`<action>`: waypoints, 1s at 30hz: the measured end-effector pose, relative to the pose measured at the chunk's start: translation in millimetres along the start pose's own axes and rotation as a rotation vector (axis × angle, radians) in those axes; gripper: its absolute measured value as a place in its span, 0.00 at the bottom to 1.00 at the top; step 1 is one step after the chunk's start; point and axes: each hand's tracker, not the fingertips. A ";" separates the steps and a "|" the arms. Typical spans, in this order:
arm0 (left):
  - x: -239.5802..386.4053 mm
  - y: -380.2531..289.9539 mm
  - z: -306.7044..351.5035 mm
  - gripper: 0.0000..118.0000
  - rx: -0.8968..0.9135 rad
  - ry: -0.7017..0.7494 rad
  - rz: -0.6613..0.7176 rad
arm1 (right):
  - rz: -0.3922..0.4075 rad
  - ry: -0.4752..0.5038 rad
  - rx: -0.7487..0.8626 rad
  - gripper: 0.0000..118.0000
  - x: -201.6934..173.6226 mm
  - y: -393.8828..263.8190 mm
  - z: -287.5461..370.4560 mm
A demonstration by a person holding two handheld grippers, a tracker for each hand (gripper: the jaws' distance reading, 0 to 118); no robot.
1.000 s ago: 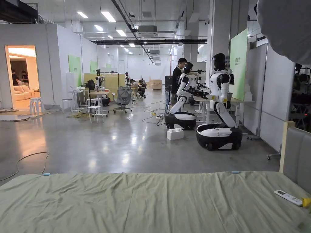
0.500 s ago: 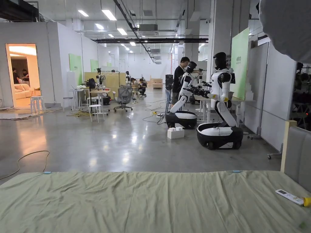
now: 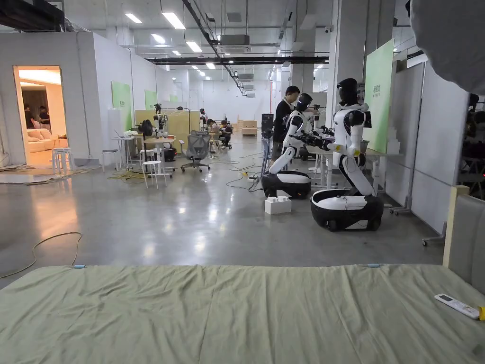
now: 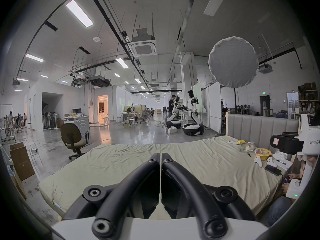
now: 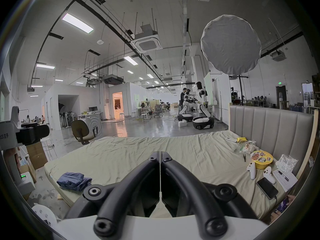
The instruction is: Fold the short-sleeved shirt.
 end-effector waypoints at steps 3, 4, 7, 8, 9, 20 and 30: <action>4.8 0.5 0.5 0.06 -0.003 0.010 -0.001 | 0.007 -0.002 -0.001 0.01 0.0 0.8 -0.3; 4.3 0.6 -0.2 0.13 -0.005 0.016 0.001 | 0.008 -0.002 0.000 0.01 -0.2 1.3 -0.4; 8.9 0.9 0.3 0.37 -0.002 0.009 0.006 | -0.002 0.009 -0.003 0.21 1.5 3.7 -1.2; 8.7 1.3 -0.1 0.50 0.003 0.008 0.012 | -0.011 0.016 -0.012 0.37 1.8 4.2 -1.8; 9.5 2.0 0.5 0.62 0.007 0.009 0.014 | -0.026 0.015 -0.029 0.54 1.4 3.0 -2.1; 12.2 4.9 5.2 1.00 0.044 0.018 -0.008 | 0.092 -0.019 0.001 1.00 -9.4 4.9 -0.8; 9.4 7.1 6.6 1.00 0.028 0.043 0.016 | 0.057 0.007 0.005 1.00 -8.7 5.4 -2.1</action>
